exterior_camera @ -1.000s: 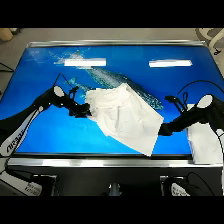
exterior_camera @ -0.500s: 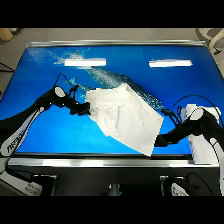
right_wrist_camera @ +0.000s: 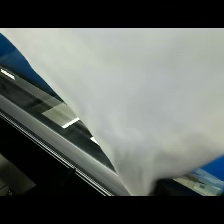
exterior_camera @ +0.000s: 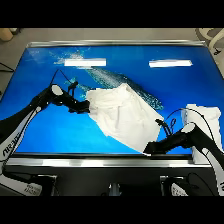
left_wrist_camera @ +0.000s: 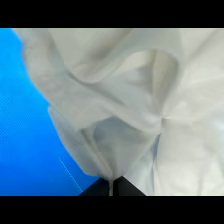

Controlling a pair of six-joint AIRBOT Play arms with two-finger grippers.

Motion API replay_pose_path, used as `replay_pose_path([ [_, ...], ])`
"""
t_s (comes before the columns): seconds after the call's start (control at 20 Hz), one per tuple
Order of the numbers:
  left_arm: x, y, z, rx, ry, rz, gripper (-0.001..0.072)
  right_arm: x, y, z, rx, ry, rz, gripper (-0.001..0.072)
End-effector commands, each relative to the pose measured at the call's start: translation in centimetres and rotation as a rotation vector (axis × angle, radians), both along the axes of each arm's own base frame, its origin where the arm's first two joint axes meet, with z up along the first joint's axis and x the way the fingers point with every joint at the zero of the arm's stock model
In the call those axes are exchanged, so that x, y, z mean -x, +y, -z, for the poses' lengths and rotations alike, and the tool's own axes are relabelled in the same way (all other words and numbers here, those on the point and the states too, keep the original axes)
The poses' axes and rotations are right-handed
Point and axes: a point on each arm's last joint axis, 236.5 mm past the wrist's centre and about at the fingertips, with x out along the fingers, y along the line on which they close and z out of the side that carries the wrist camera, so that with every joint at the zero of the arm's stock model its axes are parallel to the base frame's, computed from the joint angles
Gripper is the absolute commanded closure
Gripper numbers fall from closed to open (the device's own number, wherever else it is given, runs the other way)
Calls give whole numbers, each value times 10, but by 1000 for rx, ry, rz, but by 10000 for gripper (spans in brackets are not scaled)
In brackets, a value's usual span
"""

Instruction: Fold the shirts.

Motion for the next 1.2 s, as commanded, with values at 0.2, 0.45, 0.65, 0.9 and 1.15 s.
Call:
replay_pose_path([
  [0.2,-2,0,-14,7,-29,2,682,-11,8,12,48,-59,-1,691],
  [0.45,-31,2,-117,20,-317,87,684,-90,-10,-71,119,-418,-151,692],
  [0.65,-37,38,-393,-16,-998,57,684,-196,-102,-329,653,-1164,-154,691],
  [0.9,151,122,-710,114,-1851,-314,683,-83,-149,-661,1057,-1931,218,691],
  [1.15,215,135,-709,121,-1917,-368,684,-43,-138,-677,963,-1976,272,691],
])
